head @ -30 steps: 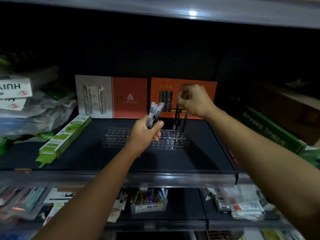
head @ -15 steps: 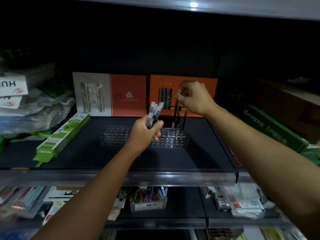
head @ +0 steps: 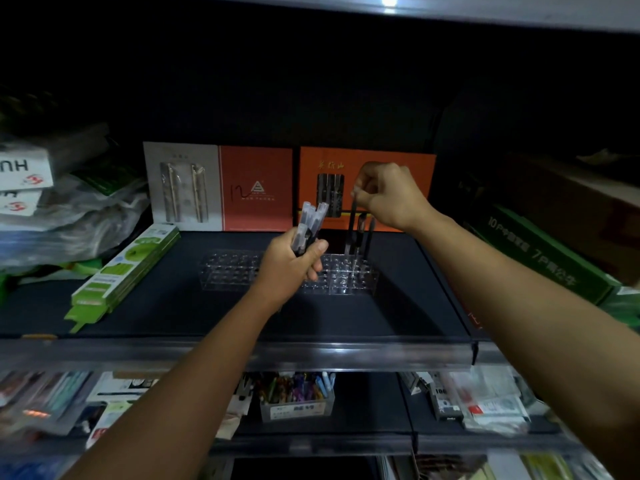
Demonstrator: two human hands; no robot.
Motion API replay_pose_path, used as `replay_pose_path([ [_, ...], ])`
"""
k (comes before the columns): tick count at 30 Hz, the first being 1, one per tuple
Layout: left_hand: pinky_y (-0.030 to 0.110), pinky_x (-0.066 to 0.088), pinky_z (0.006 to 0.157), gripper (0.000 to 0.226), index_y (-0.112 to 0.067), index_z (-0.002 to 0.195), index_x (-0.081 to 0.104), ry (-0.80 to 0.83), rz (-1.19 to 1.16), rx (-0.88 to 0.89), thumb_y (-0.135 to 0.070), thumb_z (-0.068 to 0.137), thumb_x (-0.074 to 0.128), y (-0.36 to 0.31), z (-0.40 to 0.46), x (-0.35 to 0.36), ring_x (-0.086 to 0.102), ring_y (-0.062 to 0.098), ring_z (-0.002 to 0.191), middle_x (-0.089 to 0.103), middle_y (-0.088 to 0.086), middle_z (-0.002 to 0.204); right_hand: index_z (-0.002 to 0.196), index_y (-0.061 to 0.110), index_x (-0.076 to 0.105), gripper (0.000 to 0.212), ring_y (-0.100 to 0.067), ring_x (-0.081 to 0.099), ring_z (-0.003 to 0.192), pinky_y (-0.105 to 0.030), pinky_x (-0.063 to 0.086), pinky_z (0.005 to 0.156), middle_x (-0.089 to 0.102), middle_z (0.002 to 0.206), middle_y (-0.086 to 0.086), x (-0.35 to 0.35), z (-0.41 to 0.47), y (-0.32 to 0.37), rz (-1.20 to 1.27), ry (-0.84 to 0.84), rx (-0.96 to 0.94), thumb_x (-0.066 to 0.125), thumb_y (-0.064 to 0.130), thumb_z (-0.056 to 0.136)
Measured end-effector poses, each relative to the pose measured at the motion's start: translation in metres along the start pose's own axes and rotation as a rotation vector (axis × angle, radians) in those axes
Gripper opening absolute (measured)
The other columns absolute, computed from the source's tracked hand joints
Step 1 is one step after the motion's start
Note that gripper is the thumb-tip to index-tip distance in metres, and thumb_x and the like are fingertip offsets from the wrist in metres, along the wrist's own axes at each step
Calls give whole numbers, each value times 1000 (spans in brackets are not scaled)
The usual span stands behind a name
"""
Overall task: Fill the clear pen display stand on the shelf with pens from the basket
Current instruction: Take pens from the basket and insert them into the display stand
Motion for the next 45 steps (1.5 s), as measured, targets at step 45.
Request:
replay_pose_path([
  [45,20,47,48,16,-15,76,56,8,-56,1,-15,92,58,-2,-3,-5,54,9,45,59,5,60,104,5,68,16,-10,61,76,-15,48,59,65,86,-3,9,-9,29,145,325,-41,67,10,88],
])
Point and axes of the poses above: each hand's wrist, its own z-axis towards the middle knuckle, its own x-axis out of the palm, y = z × x, the point moved 7 cm from there along z, towards the middle knuckle
